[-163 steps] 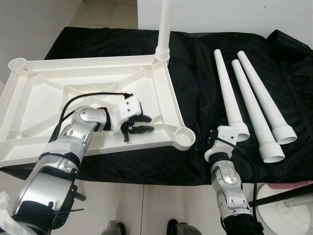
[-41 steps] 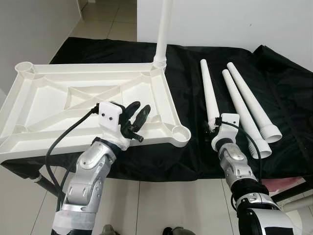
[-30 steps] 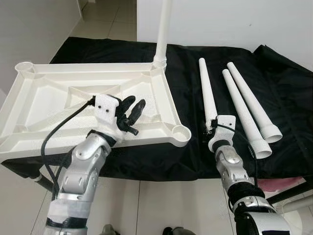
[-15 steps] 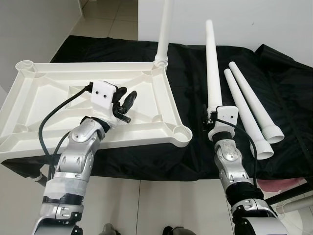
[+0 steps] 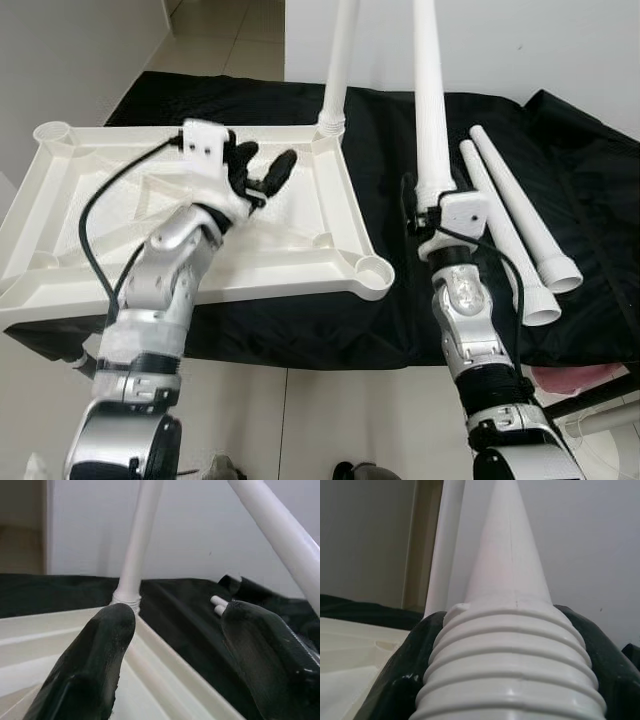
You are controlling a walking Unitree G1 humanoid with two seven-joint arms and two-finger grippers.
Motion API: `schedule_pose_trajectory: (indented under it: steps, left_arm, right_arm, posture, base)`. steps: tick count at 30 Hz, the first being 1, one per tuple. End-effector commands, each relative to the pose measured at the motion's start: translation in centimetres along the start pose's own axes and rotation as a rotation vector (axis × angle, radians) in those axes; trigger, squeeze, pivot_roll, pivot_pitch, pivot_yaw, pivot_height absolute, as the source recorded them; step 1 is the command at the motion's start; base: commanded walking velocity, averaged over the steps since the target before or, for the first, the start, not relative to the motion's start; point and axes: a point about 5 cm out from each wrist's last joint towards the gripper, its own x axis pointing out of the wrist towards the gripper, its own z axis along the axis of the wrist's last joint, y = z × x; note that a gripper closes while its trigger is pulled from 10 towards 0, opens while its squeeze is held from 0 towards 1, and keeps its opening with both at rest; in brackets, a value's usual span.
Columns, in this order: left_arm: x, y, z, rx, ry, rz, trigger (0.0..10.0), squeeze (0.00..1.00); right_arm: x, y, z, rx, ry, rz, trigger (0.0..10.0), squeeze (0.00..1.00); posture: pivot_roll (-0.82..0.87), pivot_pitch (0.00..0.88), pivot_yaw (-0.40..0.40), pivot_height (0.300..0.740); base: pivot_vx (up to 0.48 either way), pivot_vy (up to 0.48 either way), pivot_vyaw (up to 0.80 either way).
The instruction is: Building children table
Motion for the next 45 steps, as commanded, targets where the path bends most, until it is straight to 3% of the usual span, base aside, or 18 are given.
schedule_pose_trajectory:
  steps: [1, 2, 5, 9, 13, 19, 22, 30, 35, 40, 45]
  left_arm:
    - [0.3, -1.3, 0.1, -0.064, 0.021, -0.213, 10.0, 0.0]
    - [0.5, -1.6, 0.4, -0.105, 0.031, -0.268, 10.0, 0.0]
    - [0.5, -1.6, 0.4, -0.105, 0.031, -0.268, 10.0, 0.0]
    - [1.2, -2.1, 2.6, -0.241, 0.011, -0.414, 10.0, 0.0]
    - [1.6, -2.2, 3.7, -0.256, -0.009, -0.461, 10.0, 0.0]
    - [2.4, -2.3, 4.7, -0.28, -0.038, -0.448, 10.0, 0.0]
    - [2.6, -2.7, 5.6, -0.326, -0.041, -0.497, 10.0, 0.0]
    - [2.3, -3.6, 6.8, -0.419, -0.02, -0.632, 10.0, 0.0]
    - [2.3, -3.7, 6.8, -0.44, -0.008, -0.642, 10.0, 0.0]
    - [2.3, -4.0, 6.3, -0.458, 0.022, -0.661, 10.0, 0.0]
    - [2.4, -4.1, 6.3, -0.466, 0.031, -0.661, 10.0, 0.0]
  right_arm:
    - [0.5, 0.2, 1.1, 0.005, -0.057, 0.004, 10.0, 0.0]
    - [0.8, 0.2, 1.7, 0.003, -0.079, 0.009, 10.0, 0.0]
    - [0.8, 0.2, 1.7, 0.003, -0.079, 0.009, 10.0, 0.0]
    - [1.4, 0.4, 3.5, -0.015, -0.162, 0.024, 10.0, 0.0]
    - [1.7, 0.5, 4.5, -0.016, -0.203, 0.034, 10.0, 0.0]
    - [1.9, 0.7, 5.3, -0.008, -0.225, 0.046, 10.0, 0.0]
    - [2.1, 1.5, 5.9, -0.001, -0.237, 0.11, 10.0, 0.0]
    - [1.2, 3.4, 5.2, 0.0, -0.176, 0.3, 10.0, 0.0]
    - [1.0, 3.8, 5.1, 0.001, -0.166, 0.333, 10.0, 0.0]
    - [-0.5, 5.3, 4.0, 0.01, -0.101, 0.451, 10.0, 0.0]
    - [-0.8, 5.5, 3.8, 0.007, -0.09, 0.472, 10.0, 0.0]
  posture:
    - [0.01, 0.056, -0.037, 0.74]
    - [0.01, 0.055, -0.034, 0.74]
    - [0.01, 0.055, -0.034, 0.74]
    - [0.01, 0.047, -0.031, 0.74]
    - [0.01, 0.046, -0.03, 0.74]
    - [0.01, 0.045, -0.028, 0.74]
    - [0.01, 0.048, -0.029, 0.74]
    - [0.01, 0.065, -0.022, 0.74]
    - [0.01, 0.065, -0.022, 0.74]
    - [0.01, 0.077, -0.016, 0.74]
    - [0.01, 0.077, -0.015, 0.74]
  base:
    - [0.0, 0.0, 0.0]
    - [0.0, 0.0, 0.0]
    - [0.0, 0.0, 0.0]
    - [0.0, 0.0, 0.0]
    - [0.0, 0.0, 0.0]
    - [0.0, 0.0, 0.0]
    - [0.0, 0.0, 0.0]
    - [0.0, 0.0, 0.0]
    - [0.0, 0.0, 0.0]
    - [0.0, 0.0, 0.0]
    - [0.0, 0.0, 0.0]
